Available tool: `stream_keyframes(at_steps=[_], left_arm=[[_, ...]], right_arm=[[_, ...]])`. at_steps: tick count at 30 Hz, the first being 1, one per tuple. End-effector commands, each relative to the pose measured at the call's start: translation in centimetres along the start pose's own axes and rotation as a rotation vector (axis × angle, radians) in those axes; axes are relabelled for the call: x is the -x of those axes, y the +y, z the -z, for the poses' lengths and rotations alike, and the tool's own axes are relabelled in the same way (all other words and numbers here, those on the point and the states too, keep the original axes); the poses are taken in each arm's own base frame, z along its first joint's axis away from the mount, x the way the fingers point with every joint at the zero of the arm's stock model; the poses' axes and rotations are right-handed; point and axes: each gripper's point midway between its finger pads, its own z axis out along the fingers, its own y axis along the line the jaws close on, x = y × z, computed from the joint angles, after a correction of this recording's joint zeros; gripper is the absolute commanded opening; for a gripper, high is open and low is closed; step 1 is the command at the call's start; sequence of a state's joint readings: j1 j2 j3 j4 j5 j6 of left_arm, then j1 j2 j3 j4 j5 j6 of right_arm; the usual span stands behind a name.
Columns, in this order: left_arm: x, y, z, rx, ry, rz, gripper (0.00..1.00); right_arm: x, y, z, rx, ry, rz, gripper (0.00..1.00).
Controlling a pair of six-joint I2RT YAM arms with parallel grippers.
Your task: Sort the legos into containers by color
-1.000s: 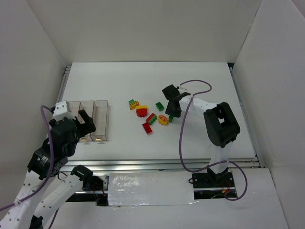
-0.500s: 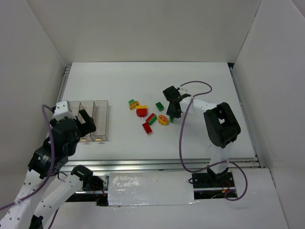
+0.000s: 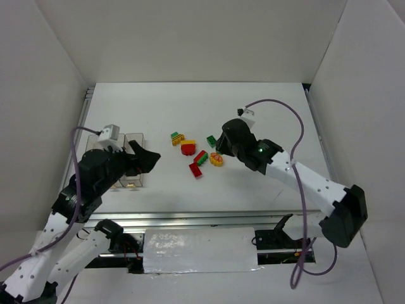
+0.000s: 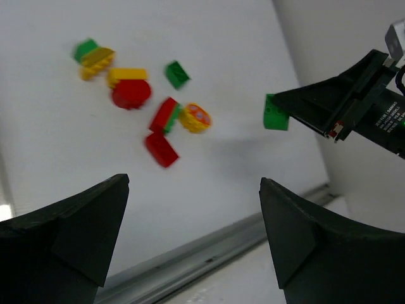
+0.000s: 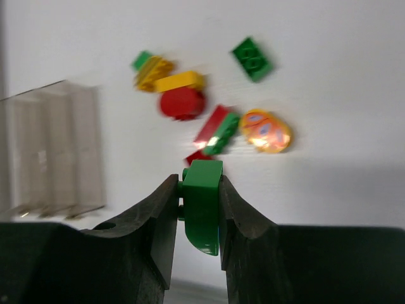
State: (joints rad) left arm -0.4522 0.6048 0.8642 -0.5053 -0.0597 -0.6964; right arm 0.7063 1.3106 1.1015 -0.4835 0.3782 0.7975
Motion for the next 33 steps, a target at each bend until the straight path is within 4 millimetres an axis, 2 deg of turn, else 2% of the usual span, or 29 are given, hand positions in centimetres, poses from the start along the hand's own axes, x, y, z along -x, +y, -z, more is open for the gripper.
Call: stream_keyframes(at_steps=[1, 2, 3, 4, 7, 13, 23, 29, 33], left_arm=[[-1.2, -8.2, -0.8, -0.45, 0.09, 0.12, 0.96], [-2.4, -8.5, -1.4, -0.478, 0.124, 0.148, 0.93], [-1.6, -9.8, -1.3, -0.543, 0.083, 0.14, 0.93], [-2.0, -10.5, -1.2, -0.572, 0.086, 0.134, 0.93], [-2.5, -12.0, -1.4, -0.619, 0.084, 0.109, 0.94], [-3.2, -13.9, -1.4, -0.68, 0.048, 0.07, 0.92], [-5.4, -14.7, -3.0, -0.674, 0.098, 0.067, 0.82], [-4.6, -14.7, -3.0, -0.654, 0.055, 0.059, 0.79], [-4.2, -14.8, -3.1, -0.646, 0.044, 0.054, 0.72]], right_arm=[[1.3, 2.4, 3.9, 0.057, -0.095, -0.086, 0.0], [1.5, 3.0, 4.8, 0.072, -0.106, -0.127, 0.0], [1.0, 4.0, 6.0, 0.099, -0.107, -0.137, 0.0], [1.2, 3.7, 6.4, 0.077, -0.128, -0.147, 0.0], [1.0, 5.6, 8.2, 0.119, -0.138, -0.193, 0.0], [0.9, 9.2, 11.0, 0.234, -0.145, -0.231, 0.0], [0.5, 11.4, 12.4, 0.266, -0.157, -0.246, 0.0], [-0.3, 12.7, 12.9, 0.304, -0.14, -0.232, 0.0], [-0.6, 13.4, 13.2, 0.324, -0.134, -0.229, 0.0]])
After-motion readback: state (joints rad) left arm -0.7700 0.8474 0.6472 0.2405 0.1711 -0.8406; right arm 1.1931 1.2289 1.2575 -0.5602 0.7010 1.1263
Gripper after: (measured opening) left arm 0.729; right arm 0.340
